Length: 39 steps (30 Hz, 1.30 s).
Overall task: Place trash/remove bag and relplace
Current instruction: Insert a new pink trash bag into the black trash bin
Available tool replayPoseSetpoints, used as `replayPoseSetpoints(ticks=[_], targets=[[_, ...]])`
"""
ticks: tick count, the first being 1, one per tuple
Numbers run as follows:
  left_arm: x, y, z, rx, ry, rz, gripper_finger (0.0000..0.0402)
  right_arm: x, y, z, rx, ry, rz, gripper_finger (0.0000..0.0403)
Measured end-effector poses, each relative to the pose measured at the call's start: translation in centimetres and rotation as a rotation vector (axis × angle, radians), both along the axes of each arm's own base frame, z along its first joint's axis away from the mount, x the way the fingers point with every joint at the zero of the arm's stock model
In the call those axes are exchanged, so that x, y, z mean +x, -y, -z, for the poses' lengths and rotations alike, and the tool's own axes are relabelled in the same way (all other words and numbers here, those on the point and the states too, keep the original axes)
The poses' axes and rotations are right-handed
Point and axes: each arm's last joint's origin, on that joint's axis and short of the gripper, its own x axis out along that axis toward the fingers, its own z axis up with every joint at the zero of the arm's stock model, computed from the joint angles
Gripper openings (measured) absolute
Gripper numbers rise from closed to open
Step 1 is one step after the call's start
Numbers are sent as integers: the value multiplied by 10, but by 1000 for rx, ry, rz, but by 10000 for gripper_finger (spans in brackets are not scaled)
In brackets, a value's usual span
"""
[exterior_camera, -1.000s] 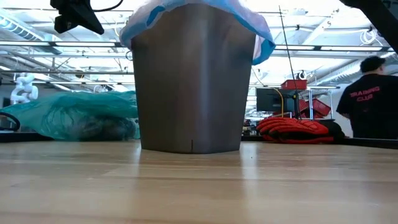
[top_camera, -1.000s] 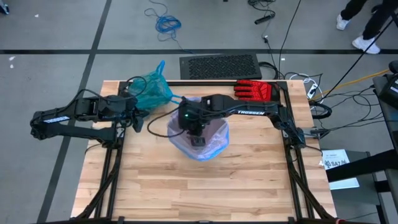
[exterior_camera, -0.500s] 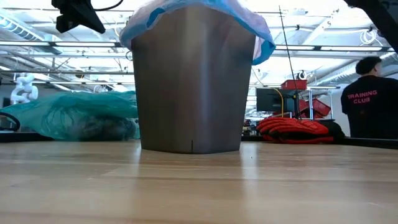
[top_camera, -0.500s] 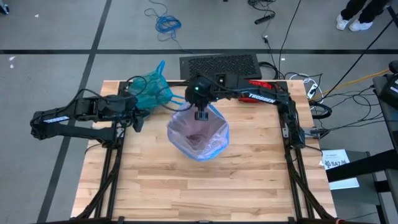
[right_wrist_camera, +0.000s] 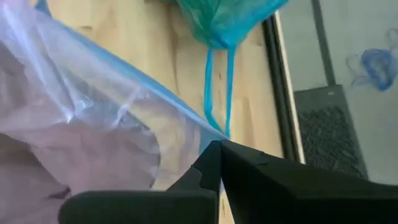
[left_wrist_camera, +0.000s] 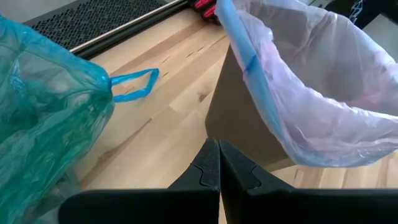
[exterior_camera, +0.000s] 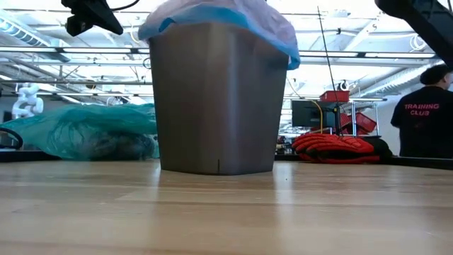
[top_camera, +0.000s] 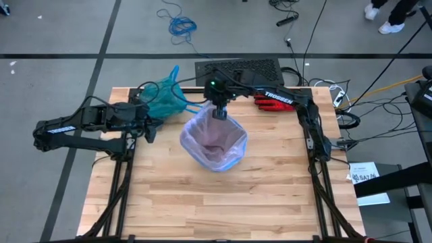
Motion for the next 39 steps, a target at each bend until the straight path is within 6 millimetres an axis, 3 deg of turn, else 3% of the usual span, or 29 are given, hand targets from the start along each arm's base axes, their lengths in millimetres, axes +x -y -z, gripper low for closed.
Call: replayPoseSetpoints(ticks=[11, 15, 25, 39], targets=[[3, 1, -3, -31, 48, 21, 0, 14, 0, 24, 109, -27, -46, 0], [17, 5, -4, -66, 99, 70, 0, 14, 1, 29, 126, -48, -28, 0], [52, 26, 16, -124, 218, 144, 0, 12, 6, 27, 126, -42, -7, 0], [83, 48, 50, -127, 9, 138, 0, 11, 7, 27, 131, -45, -4, 0]])
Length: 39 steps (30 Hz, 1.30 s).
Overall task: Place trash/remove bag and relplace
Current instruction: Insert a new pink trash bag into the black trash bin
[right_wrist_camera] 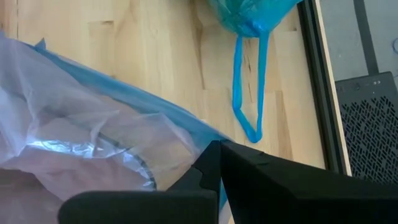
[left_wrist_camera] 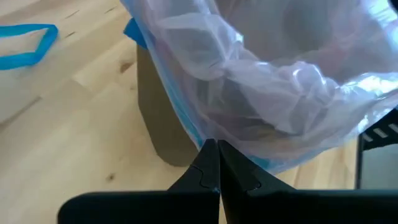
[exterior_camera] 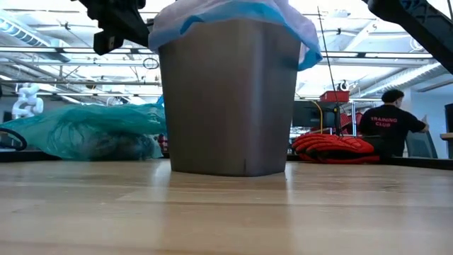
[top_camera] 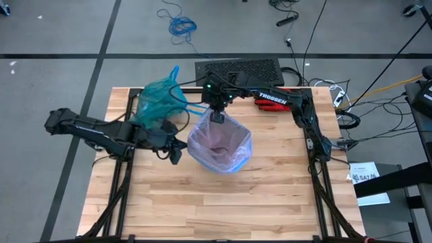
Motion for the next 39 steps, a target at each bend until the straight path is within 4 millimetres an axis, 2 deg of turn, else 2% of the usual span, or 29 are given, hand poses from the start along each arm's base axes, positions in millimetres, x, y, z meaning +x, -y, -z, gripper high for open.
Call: replayPoseSetpoints(ticks=[8, 18, 29, 35, 39], targets=[[0, 6, 1, 37, 6, -26, 0, -1, 1, 0, 28, 8, 1, 0], [3, 10, 31, 5, 57, -99, 0, -6, 12, 2, 95, 6, 40, 0], [3, 9, 34, 10, 48, -99, 0, -6, 12, 24, 202, -50, 52, 0], [3, 9, 34, 10, 48, -99, 0, -8, 17, 22, 268, -24, 69, 0], [3, 9, 34, 12, 48, -97, 0, -16, 22, 6, 217, 10, 96, 0]])
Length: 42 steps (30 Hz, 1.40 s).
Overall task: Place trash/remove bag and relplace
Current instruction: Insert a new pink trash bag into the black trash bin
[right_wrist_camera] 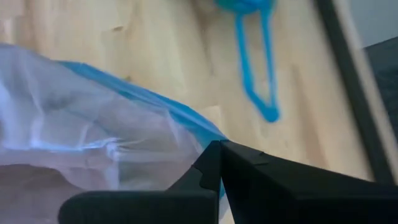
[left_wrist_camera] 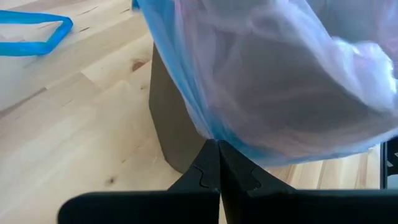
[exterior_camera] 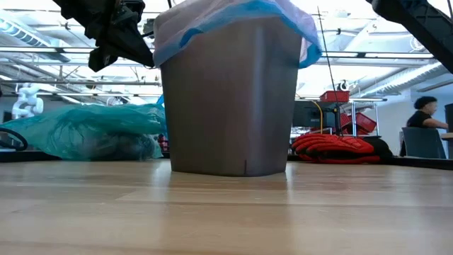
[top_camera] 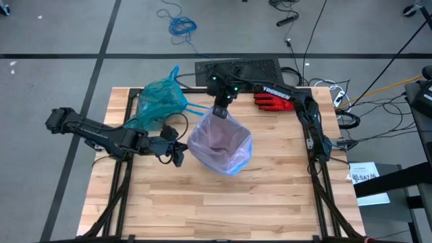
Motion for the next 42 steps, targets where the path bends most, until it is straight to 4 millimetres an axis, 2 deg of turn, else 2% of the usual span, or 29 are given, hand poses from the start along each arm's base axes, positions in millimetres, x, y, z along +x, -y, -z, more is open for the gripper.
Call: replayPoseSetpoints(ticks=[5, 12, 15, 18, 21, 24, 29, 32, 36, 40, 42], targets=[[0, 0, 0, 20, -4, 15, 0, -19, 1, -29, -90, 36, 46, 0], [0, 1, 0, -1, -11, 55, 0, -62, -15, -88, -200, 134, 202, 0], [0, 2, 0, -10, -13, 68, 0, -79, -24, -101, -237, 119, 275, 0], [0, 2, 0, -13, -14, 72, 0, -85, -27, -104, -247, 99, 300, 0], [0, 2, 0, -20, -15, 81, 0, -81, -22, -97, -246, 68, 300, 0], [0, 3, 0, -18, -15, 103, 0, -75, -12, -81, -216, 25, 277, 0], [0, 3, 0, -17, -14, 105, 0, -57, 2, -47, -5, 93, 125, 0], [0, 3, 0, -17, -14, 105, 0, -50, 10, -29, 52, 147, 100, 0], [0, 3, 0, -17, -14, 105, 0, -49, 17, -7, 93, 141, 99, 0], [0, 3, 0, -17, -14, 105, 0, -53, 18, 20, 136, 60, 116, 0], [0, 3, 0, -17, -14, 104, 0, -57, 19, 22, 146, 35, 129, 0]])
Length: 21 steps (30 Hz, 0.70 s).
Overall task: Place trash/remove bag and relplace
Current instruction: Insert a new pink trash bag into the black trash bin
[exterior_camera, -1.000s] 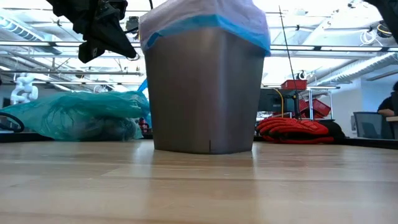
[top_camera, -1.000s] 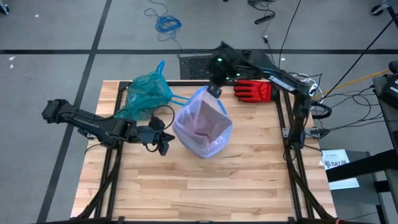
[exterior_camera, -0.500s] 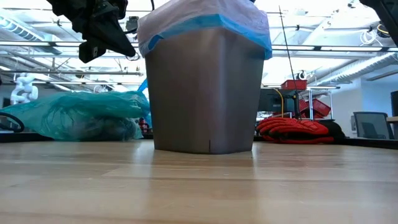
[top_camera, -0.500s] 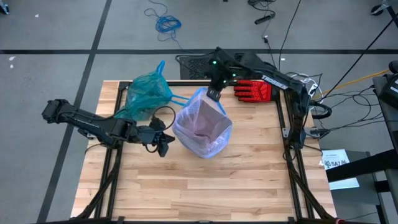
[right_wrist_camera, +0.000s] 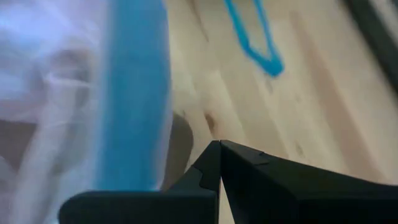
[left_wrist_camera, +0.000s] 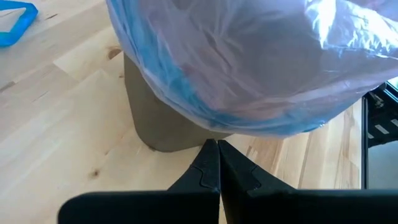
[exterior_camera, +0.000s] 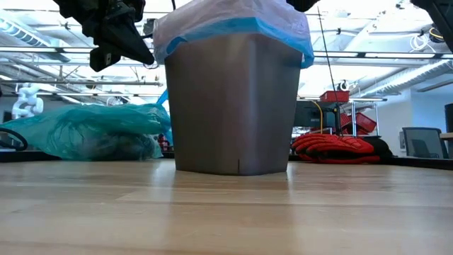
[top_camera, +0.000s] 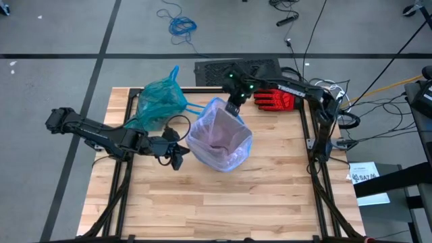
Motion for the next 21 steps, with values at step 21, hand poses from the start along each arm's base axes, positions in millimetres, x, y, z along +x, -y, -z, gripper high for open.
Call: replayPoseSetpoints(ticks=[21], targets=[[-28, -10, -32, 26, 108, -93, 0, 5, -13, -48, -42, 279, -60, 0]])
